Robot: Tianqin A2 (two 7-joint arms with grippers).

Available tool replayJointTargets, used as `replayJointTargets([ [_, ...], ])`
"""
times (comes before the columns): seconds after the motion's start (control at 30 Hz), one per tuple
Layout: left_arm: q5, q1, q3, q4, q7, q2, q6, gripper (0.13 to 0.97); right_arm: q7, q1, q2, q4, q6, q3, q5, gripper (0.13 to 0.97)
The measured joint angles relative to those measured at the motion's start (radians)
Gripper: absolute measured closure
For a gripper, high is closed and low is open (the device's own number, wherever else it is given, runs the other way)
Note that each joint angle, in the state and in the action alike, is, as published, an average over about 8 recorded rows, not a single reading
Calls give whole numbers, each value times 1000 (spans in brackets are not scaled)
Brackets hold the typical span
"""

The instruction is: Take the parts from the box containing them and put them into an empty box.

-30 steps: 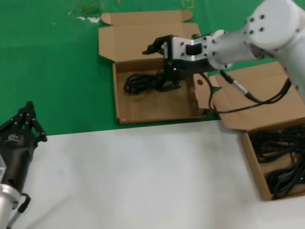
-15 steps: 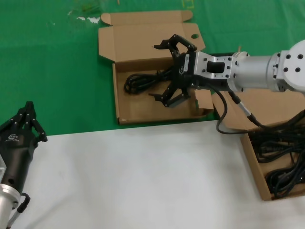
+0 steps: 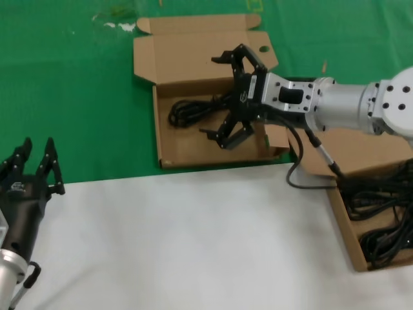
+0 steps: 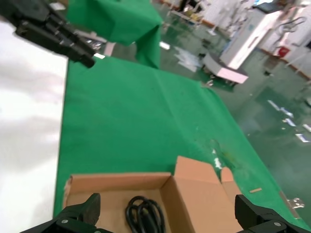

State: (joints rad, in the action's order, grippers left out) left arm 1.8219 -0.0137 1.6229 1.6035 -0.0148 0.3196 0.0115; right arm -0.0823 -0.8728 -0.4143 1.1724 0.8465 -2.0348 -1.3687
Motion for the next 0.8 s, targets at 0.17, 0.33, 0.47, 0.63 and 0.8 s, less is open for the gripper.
replayJointTargets([
  [0.17, -1, 1, -1, 0, 1, -1, -1, 834, 5, 54, 7, 27, -52, 27, -27, 136],
  [0.33, -3, 2, -3, -1, 2, -3, -2, 740, 11, 114, 15, 56, -110, 57, -56, 130],
  [0.47, -4, 3, -4, -1, 3, -4, -2, 675, 15, 163, 21, 80, -158, 81, -80, 129],
  [0.63, -6, 4, -6, -1, 4, -5, -3, 542, 21, 224, 29, 110, -217, 112, -111, 129],
  [0.8, -7, 5, -8, -1, 5, -6, -4, 442, 27, 286, 37, 140, -277, 142, -141, 129],
])
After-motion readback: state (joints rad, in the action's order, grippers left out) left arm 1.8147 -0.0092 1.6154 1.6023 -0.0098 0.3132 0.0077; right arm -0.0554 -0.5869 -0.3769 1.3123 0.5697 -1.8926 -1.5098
